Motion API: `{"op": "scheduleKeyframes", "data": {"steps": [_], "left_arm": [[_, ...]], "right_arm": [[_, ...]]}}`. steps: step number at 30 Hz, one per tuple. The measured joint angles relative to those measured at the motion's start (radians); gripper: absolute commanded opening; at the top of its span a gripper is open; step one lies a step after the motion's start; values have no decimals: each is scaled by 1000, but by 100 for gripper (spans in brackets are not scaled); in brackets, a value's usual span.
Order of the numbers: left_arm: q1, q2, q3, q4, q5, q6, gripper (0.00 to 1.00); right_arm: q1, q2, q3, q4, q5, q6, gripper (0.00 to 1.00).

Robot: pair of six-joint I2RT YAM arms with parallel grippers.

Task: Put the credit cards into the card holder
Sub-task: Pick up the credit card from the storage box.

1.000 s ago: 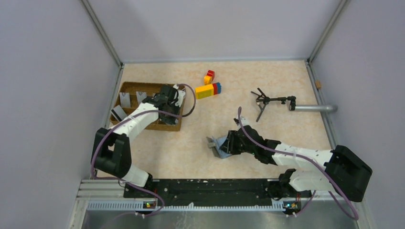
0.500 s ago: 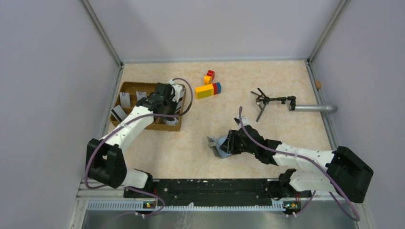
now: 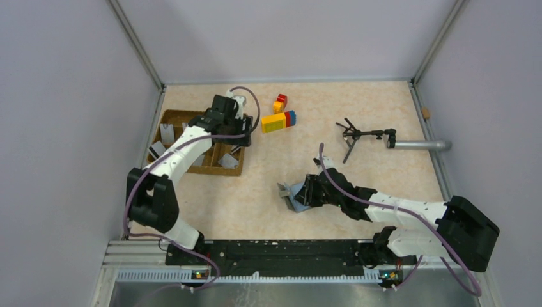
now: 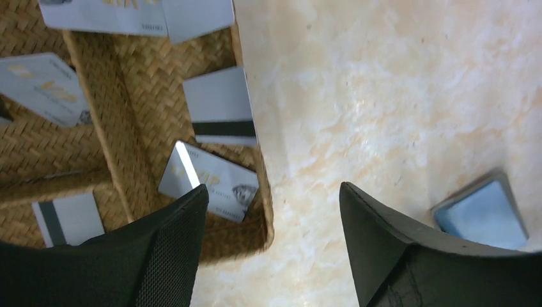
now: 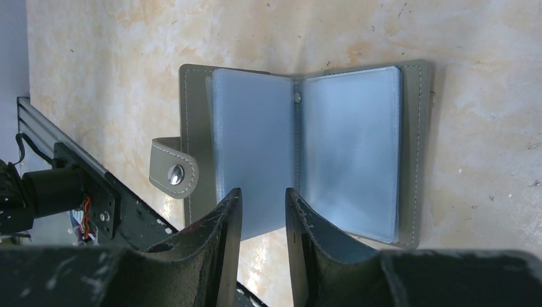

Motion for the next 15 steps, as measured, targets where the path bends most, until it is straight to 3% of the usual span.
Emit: {"op": "scheduleKeyframes", "data": {"steps": [8, 15], "left_arm": [[41, 245, 158, 5, 36, -72, 82], [67, 332, 202, 5, 35, -94, 85]], "right_arm": [[0, 2, 2, 0, 0, -11, 31], [0, 5, 2, 0, -1, -14, 31]]}}
